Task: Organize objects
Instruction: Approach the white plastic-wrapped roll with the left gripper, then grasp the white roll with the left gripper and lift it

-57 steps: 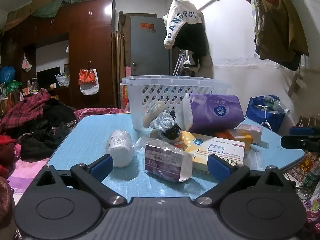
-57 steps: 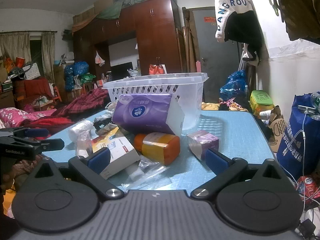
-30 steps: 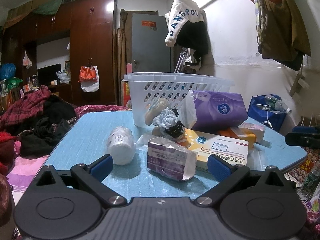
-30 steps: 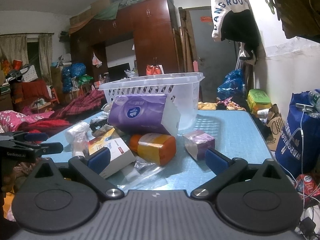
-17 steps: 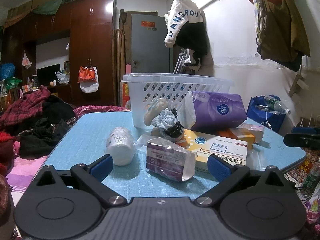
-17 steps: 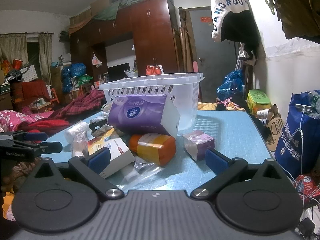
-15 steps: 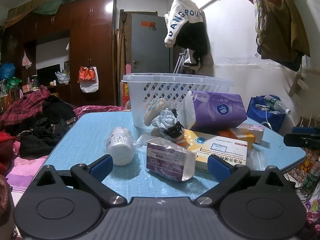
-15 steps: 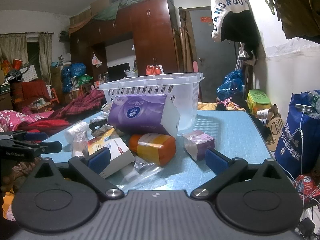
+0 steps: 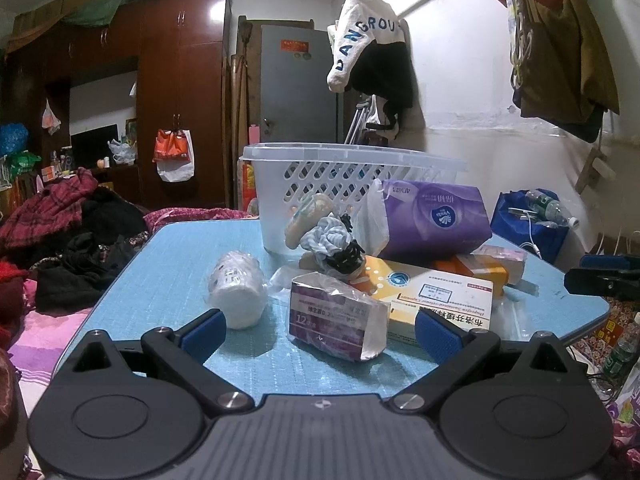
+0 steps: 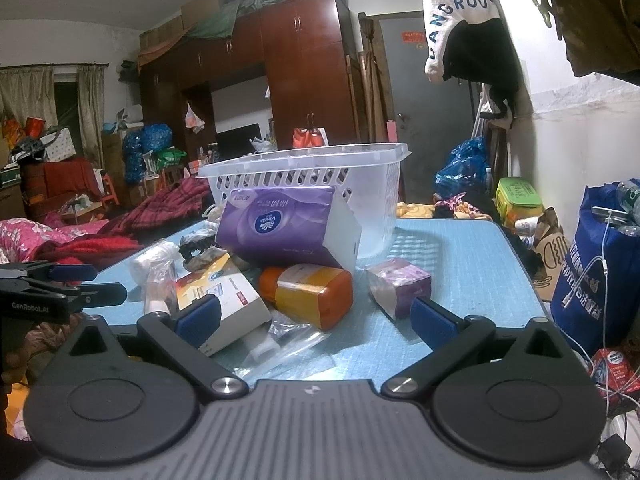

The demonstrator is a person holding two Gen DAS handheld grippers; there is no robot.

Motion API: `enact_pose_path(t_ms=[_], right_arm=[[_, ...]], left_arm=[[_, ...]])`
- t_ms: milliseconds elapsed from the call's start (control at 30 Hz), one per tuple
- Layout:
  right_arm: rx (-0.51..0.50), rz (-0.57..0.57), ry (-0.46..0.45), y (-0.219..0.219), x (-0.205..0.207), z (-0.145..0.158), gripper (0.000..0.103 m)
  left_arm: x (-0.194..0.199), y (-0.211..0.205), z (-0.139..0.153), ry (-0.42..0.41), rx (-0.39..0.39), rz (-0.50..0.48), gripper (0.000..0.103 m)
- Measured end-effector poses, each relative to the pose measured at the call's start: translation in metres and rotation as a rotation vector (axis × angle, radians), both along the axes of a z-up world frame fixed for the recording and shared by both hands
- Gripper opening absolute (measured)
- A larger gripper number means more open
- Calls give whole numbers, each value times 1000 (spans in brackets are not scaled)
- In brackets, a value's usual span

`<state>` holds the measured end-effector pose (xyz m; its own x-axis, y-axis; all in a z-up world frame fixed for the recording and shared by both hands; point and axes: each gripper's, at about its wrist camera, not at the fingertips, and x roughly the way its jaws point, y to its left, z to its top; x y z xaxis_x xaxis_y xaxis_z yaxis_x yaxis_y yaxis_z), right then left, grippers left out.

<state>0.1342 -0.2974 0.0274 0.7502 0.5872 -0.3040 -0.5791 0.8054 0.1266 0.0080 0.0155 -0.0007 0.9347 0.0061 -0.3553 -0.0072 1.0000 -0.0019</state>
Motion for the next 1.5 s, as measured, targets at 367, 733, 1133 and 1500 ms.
enact_pose_path(t_ms=[367, 733, 1133, 1500], right_arm=[[-10, -9, -2, 1, 0, -1, 103], [86, -193, -156, -23, 25, -3, 103], [7, -63, 101, -7, 94, -19, 92], [-67, -26, 122, -4, 103, -26, 61]], left_arm=[[0, -2, -1, 6, 9, -13, 102], [2, 22, 3, -175, 47, 114, 103], [41, 59, -8, -71, 14, 79, 102], [73, 77, -17, 23, -78, 86, 73]])
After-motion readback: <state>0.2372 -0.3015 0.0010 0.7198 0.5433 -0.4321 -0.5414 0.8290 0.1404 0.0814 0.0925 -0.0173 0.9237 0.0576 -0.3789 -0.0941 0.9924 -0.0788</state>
